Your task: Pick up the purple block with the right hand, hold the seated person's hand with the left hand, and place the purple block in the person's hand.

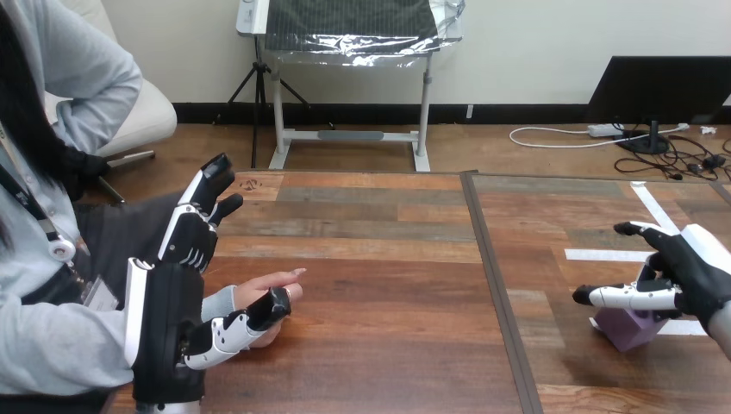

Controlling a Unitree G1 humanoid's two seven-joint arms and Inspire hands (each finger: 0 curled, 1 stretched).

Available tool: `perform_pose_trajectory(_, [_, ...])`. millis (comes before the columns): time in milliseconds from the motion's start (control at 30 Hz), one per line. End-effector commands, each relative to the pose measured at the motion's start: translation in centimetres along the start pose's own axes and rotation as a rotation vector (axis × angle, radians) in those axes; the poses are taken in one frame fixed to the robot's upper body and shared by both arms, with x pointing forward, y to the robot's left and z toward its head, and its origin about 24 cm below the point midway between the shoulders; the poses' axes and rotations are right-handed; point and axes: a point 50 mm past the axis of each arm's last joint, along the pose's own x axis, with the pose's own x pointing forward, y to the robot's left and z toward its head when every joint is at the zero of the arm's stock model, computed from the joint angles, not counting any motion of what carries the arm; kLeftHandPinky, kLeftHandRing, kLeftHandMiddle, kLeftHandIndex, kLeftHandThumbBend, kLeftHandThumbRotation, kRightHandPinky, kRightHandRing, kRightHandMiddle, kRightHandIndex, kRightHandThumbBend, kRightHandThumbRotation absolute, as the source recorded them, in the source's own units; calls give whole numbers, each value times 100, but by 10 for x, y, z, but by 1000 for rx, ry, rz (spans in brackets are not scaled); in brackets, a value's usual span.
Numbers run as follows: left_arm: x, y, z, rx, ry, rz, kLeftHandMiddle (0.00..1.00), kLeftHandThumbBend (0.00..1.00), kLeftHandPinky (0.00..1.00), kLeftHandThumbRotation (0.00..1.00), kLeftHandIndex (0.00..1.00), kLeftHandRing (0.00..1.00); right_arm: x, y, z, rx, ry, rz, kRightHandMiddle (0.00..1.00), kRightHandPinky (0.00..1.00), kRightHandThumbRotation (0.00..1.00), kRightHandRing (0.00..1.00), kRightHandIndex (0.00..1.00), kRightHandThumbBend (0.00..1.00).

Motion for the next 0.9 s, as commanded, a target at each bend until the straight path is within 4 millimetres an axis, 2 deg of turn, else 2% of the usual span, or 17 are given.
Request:
perform_pose_trajectory(0, [20,-3,4,-6,-82,-10,92,100,85,62,89,91,0,-14,6,-18,-23,-28,20,14,36,12,89,100])
perform_pose_trajectory(400, [20,-5,3,-14,-77,-13,92,100,85,62,89,91,-1,-15,10,-6,-30,-35,19,11,36,10,89,100])
perform_pose_trajectory(800, [19,-6,3,-25,-69,-11,92,100,86,62,89,92,-1,-19,15,-11,-44,-44,20,13,37,11,89,100])
perform_pose_trajectory(867, [19,-6,3,-28,-68,-8,92,100,87,61,89,92,-1,-19,15,-10,-47,-45,33,18,36,21,89,99])
